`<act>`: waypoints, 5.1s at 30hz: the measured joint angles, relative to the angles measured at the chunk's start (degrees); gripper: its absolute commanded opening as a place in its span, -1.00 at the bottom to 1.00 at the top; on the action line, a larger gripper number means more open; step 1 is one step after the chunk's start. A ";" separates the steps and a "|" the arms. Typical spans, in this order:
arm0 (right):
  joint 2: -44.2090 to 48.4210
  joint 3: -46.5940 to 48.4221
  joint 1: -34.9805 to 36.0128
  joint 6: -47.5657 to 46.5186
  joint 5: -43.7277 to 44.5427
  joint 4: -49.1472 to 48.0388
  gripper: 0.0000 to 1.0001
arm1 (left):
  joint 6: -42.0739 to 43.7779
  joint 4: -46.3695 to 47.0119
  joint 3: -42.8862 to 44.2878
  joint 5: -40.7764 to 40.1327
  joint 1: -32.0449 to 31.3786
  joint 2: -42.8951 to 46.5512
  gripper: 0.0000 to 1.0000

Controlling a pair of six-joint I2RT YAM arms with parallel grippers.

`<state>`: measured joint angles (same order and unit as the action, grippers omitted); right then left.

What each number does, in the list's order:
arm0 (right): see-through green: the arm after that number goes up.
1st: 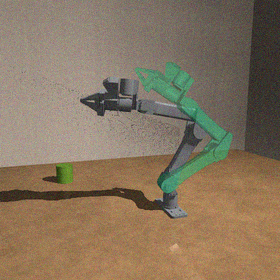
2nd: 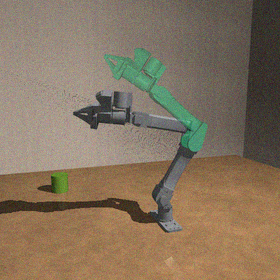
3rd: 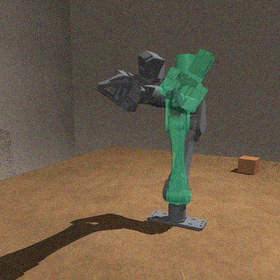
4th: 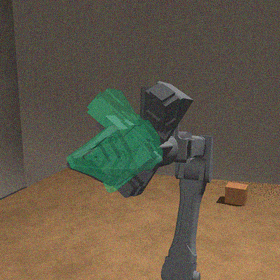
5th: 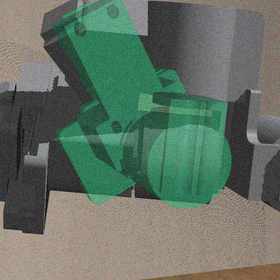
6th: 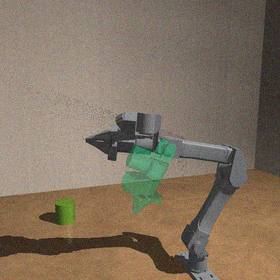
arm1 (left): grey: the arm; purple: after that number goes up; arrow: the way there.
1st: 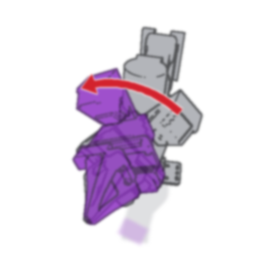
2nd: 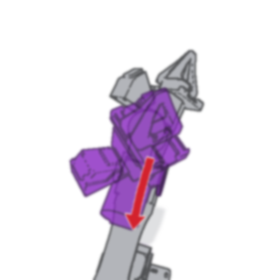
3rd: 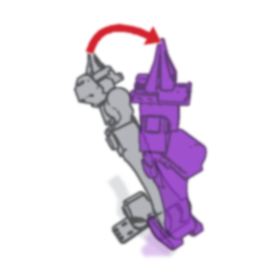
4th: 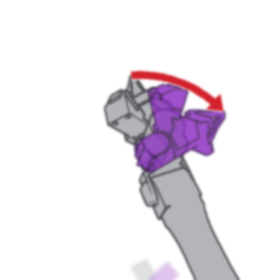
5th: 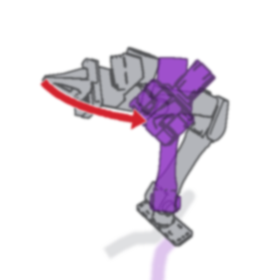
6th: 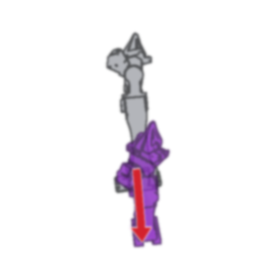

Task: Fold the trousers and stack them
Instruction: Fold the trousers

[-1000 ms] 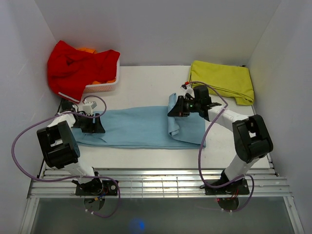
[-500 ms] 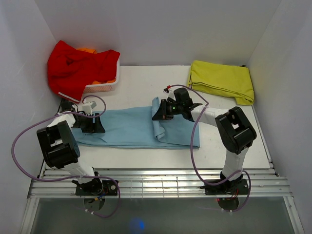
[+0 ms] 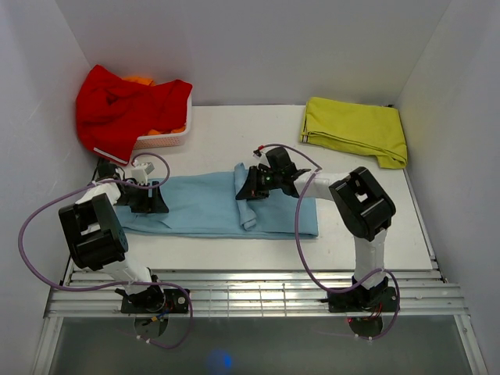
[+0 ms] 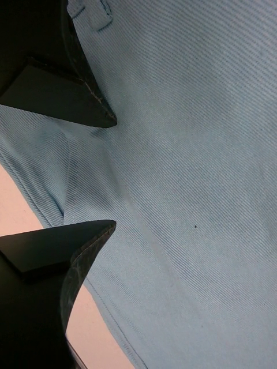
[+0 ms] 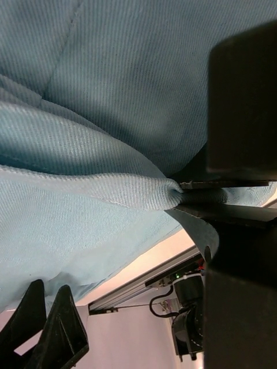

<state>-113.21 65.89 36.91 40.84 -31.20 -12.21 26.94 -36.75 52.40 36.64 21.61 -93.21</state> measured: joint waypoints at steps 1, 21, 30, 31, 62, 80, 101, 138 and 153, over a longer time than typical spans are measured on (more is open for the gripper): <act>0.00 0.00 0.20 0.63 0.00 -0.04 -0.85 | 0.00 0.07 -0.04 0.04 0.00 0.00 0.54; -3.21 2.78 3.41 6.73 -2.47 -1.77 0.78 | 0.63 0.02 -0.28 1.05 0.04 0.31 0.61; 2.56 5.49 -0.31 -2.62 -10.51 1.20 0.50 | 4.81 -6.60 0.04 8.59 -0.02 7.04 0.62; 4.74 5.46 -1.66 -4.37 -11.43 2.45 0.48 | 5.11 -7.37 0.46 9.55 -0.17 8.22 0.62; 2.99 -7.41 -38.88 -45.97 -24.48 36.22 0.28 | -27.02 20.04 4.76 18.60 -27.45 -14.38 0.22; 1.31 -6.49 -45.35 -52.87 -21.46 42.73 -0.85 | -20.68 8.48 7.45 11.19 -19.98 -2.99 0.57; 10.47 14.40 -59.41 -75.67 -24.70 78.40 -0.85 | -11.87 3.30 3.04 7.37 -0.90 -0.83 0.47; 10.08 10.01 -7.04 -8.63 -18.40 12.11 -0.84 | -12.28 10.14 -1.90 17.90 -5.66 -9.60 -1.00; -3.43 22.80 1.86 -6.95 -13.40 12.57 -0.84 | -18.16 16.26 -3.45 20.44 -12.55 -11.02 -1.00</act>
<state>-116.64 88.68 38.76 33.89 -44.60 0.36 8.78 -20.49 48.95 57.08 9.06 -104.22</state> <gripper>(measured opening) 0.103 0.009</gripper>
